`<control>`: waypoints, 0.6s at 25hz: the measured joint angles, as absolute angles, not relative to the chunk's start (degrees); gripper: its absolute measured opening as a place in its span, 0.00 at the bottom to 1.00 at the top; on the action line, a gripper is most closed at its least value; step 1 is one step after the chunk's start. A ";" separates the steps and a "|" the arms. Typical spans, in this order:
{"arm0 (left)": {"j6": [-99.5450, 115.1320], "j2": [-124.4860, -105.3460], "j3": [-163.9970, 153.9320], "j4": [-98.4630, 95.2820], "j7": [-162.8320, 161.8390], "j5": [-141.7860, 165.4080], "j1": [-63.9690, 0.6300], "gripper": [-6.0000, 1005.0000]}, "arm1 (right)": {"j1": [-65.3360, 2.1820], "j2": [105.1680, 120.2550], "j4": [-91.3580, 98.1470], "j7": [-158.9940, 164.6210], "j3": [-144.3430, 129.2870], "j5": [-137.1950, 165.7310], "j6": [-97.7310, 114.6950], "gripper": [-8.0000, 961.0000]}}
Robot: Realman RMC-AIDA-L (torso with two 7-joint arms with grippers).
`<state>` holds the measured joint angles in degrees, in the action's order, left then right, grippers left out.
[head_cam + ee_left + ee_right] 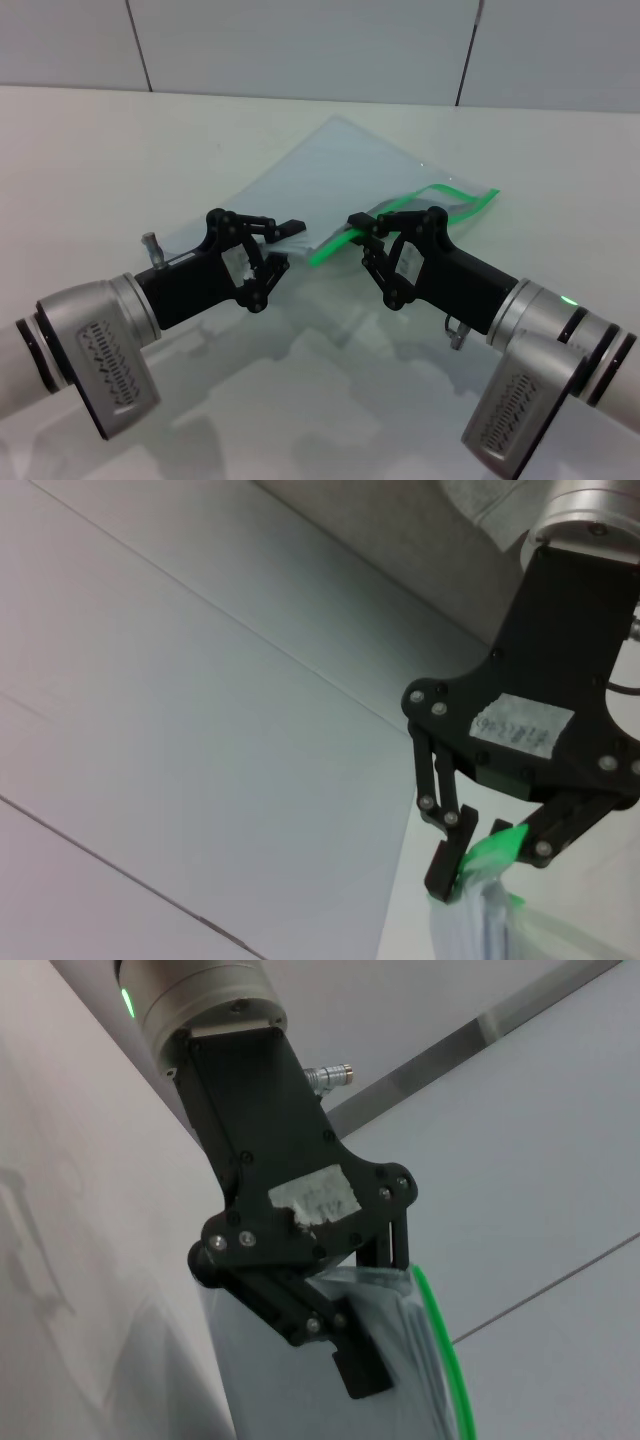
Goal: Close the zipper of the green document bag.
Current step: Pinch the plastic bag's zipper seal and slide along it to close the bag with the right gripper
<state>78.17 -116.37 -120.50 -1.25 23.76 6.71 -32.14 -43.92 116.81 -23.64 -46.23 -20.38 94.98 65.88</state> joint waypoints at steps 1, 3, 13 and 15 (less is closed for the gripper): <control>78.14 -116.37 -120.51 -1.18 23.69 6.76 -32.14 0.06 | -43.82 116.81 -23.64 -46.23 -20.26 94.99 65.90 0.09; 78.03 -116.37 -120.58 -1.11 23.64 6.85 -32.15 0.06 | -43.60 116.81 -23.60 -46.25 -19.87 95.00 65.91 0.09; 78.17 -116.41 -121.29 -1.35 23.86 8.06 -32.02 0.06 | -42.56 116.78 -22.72 -46.31 -17.75 95.02 65.35 0.10; 78.50 -116.43 -121.29 -1.40 23.91 8.21 -31.75 0.05 | -42.29 116.75 -22.31 -46.32 -17.34 95.03 65.21 0.10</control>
<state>78.50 -116.43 -121.29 -1.40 23.91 8.21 -31.75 -42.29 116.75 -22.31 -46.32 -17.34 95.03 65.21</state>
